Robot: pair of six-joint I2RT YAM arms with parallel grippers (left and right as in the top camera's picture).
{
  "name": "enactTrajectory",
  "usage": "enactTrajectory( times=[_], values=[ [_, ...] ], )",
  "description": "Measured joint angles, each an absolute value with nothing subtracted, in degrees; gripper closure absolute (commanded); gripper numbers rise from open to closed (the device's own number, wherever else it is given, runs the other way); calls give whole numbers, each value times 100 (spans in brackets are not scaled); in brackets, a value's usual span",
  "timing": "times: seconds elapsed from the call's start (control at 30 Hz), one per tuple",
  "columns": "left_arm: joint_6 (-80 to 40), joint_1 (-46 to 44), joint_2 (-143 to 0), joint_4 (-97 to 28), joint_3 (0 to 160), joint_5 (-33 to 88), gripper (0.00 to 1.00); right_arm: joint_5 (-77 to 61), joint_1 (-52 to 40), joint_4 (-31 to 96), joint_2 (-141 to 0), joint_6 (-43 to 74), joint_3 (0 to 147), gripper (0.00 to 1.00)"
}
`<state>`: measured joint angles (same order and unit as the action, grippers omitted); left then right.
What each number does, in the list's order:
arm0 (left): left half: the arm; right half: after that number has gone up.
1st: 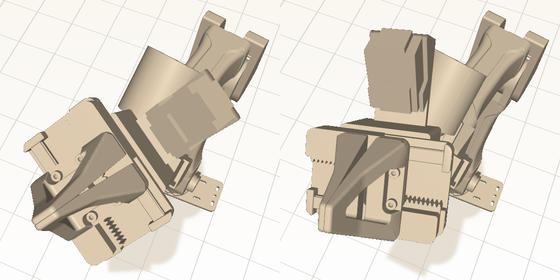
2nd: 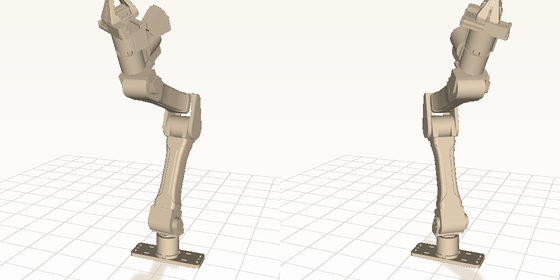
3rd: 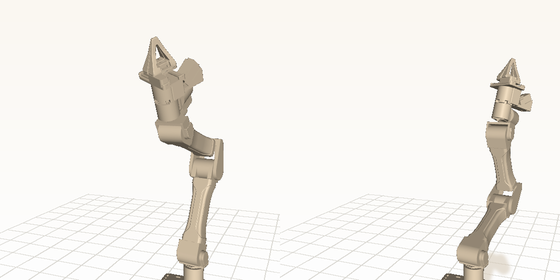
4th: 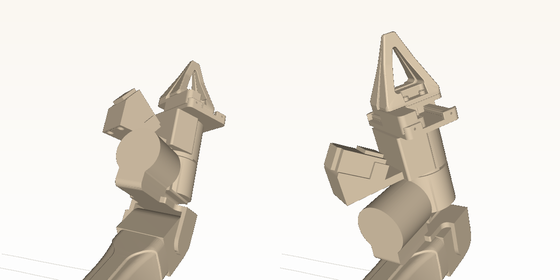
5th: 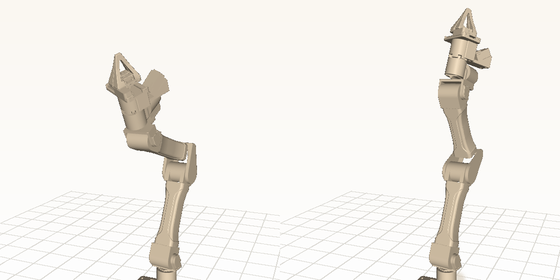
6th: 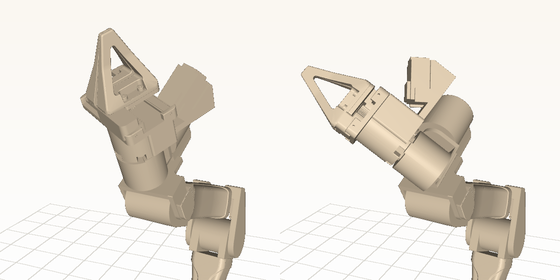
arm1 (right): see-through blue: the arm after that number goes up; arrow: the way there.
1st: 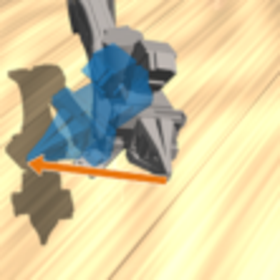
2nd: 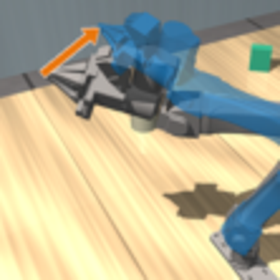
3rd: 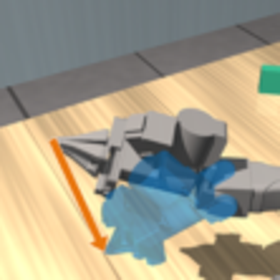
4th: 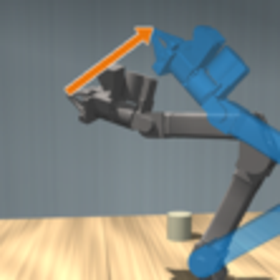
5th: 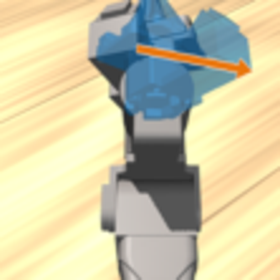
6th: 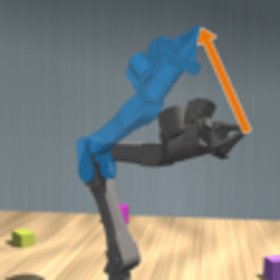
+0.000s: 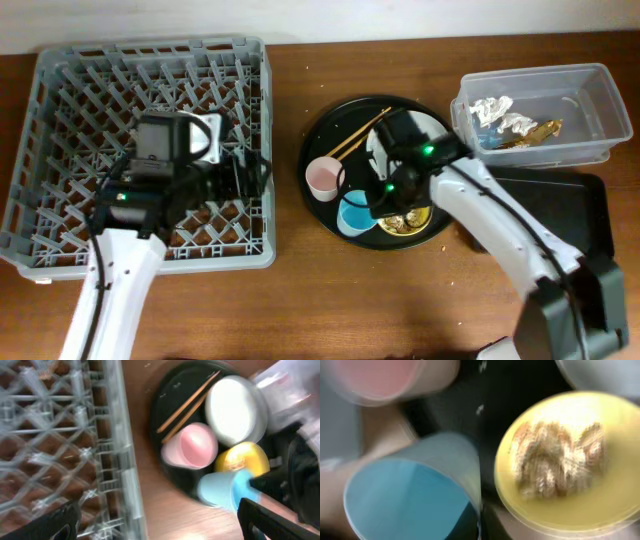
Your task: Sort waste into correct bins and load items into the dishwasher rack
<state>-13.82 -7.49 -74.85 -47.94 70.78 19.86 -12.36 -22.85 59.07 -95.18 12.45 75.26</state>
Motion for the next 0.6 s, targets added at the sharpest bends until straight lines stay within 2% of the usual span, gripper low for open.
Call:
enactTrajectory(
  times=[0.07, 0.13, 0.23, 0.27, 0.37, 0.5, 0.6],
  values=[
    [-1647, -211, -7485, -4268, 7081, 3087, 1, -1848, -2097, 6346, -8958, 760, 8243, 96],
    [-1793, 440, -7485, -3911, 7089, 4792, 1, -3251, -1594, 6239, -8484, 169, 8788, 96],
    [-1831, 558, -7487, -3763, 7089, 6237, 2, -5686, -1251, 5317, -8562, -607, 8794, 96],
    [-1831, 558, -7485, -3706, 7089, 6569, 6, -6208, -1308, 4991, -8641, -701, 8796, 96],
    [-1865, 558, -7487, -3590, 7089, 7743, 9, -6976, -1664, 4281, -8812, -727, 8794, 96],
    [-1870, 423, -7485, -3548, 7089, 8687, 11, -7072, -2047, 3240, -9021, -106, 8790, 96],
    [-1885, -108, -7487, -3548, 7087, 8755, 36, -6925, -2091, 2877, -9109, 395, 8790, 96]
  ],
)
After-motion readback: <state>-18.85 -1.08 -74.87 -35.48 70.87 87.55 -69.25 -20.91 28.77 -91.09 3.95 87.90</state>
